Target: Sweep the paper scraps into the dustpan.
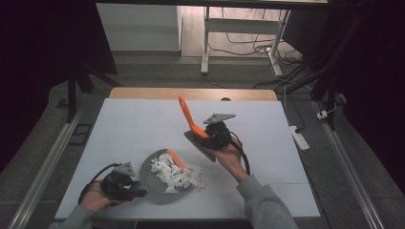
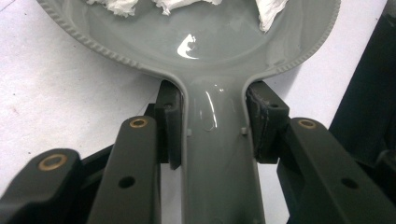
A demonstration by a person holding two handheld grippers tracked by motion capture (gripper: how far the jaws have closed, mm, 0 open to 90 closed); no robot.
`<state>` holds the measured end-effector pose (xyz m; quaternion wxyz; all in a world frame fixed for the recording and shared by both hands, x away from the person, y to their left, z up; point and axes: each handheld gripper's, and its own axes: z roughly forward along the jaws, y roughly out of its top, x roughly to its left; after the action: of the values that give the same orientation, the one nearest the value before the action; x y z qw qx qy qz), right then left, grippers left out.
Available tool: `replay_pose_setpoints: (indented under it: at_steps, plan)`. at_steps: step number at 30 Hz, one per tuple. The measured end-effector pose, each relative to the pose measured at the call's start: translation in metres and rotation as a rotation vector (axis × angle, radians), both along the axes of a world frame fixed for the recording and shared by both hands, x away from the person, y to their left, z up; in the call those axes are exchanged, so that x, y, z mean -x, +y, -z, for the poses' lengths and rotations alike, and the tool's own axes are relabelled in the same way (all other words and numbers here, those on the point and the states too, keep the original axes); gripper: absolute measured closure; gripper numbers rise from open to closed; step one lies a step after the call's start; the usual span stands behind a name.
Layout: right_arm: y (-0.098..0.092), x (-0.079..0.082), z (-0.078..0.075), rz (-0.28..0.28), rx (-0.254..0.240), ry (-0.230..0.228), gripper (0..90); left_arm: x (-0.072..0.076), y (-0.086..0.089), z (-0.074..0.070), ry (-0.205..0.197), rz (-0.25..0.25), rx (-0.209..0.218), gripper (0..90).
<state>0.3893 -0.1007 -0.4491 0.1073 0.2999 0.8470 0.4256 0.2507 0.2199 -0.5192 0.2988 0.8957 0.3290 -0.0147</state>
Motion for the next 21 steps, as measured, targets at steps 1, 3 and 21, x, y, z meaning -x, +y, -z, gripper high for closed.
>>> replay_pose_setpoints:
  at_steps: [1,3,21]
  plan:
    - [-0.004,0.001,0.002,0.013,0.007,0.008,70.1,0.0,0.0,0.0,-0.001,0.003,-0.001,61.6]
    - [-0.013,0.002,0.007,0.033,0.018,0.016,70.2,0.001,0.001,0.0,-0.002,0.006,-0.001,61.5]
    - [-0.043,0.019,0.034,0.112,0.054,0.068,70.1,0.005,0.001,0.0,0.0,0.011,0.001,61.5]
